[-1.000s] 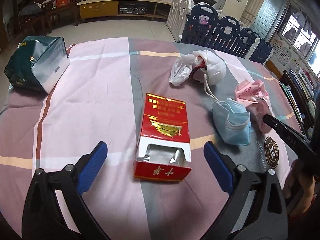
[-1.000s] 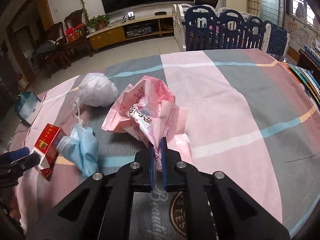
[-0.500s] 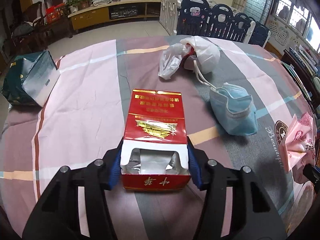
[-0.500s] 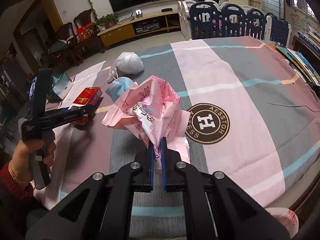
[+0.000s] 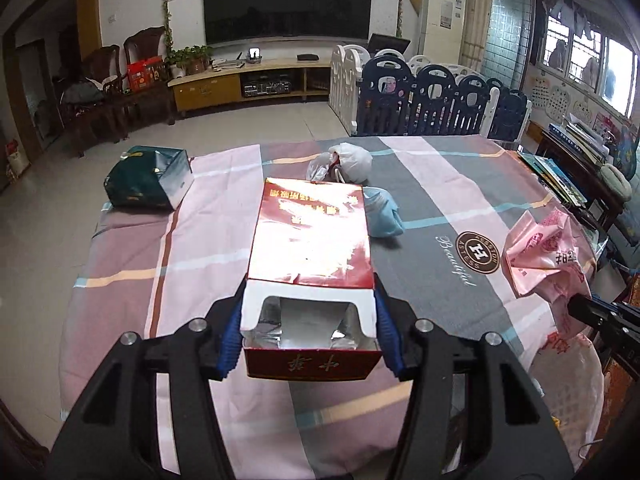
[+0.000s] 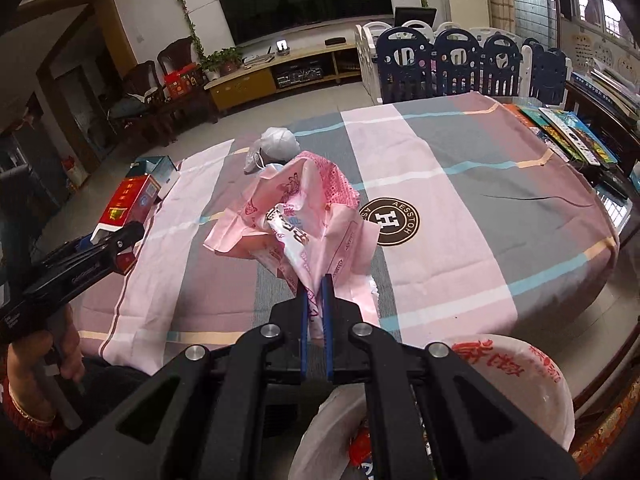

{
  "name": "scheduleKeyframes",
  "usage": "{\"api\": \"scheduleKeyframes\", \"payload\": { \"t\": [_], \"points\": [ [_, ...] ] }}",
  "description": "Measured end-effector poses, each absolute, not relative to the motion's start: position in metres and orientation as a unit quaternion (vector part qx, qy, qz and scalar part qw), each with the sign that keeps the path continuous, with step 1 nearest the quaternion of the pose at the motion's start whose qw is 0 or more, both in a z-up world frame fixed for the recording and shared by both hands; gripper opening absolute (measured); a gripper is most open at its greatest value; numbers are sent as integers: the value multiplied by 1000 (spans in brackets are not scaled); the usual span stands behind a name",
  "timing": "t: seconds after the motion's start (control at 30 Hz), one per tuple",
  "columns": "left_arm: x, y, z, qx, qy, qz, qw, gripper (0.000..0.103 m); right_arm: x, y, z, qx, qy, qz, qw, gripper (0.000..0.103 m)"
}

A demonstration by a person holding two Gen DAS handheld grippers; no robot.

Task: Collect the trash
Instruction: 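Carry the pink wrapper and cigarette box over the wastebasket and open both tools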

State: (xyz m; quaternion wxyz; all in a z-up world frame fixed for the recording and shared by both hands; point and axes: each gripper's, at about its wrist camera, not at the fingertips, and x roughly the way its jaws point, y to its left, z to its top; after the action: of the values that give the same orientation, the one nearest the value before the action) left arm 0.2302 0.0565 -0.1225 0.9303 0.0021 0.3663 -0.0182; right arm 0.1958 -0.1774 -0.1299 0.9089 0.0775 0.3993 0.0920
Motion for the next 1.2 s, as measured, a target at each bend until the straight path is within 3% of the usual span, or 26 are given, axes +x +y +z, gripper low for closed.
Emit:
{"api": "scheduleKeyframes", "payload": {
  "t": [0.47, 1.2],
  "points": [
    [111, 40, -67, -12, 337, -22, 941, 56, 120, -188, -89, 80, 362, 98, 923, 7],
    [98, 33, -61, -11, 333, -28, 942, 56, 92, -222, -100, 95, 380, 60, 918, 7]
  ]
}}
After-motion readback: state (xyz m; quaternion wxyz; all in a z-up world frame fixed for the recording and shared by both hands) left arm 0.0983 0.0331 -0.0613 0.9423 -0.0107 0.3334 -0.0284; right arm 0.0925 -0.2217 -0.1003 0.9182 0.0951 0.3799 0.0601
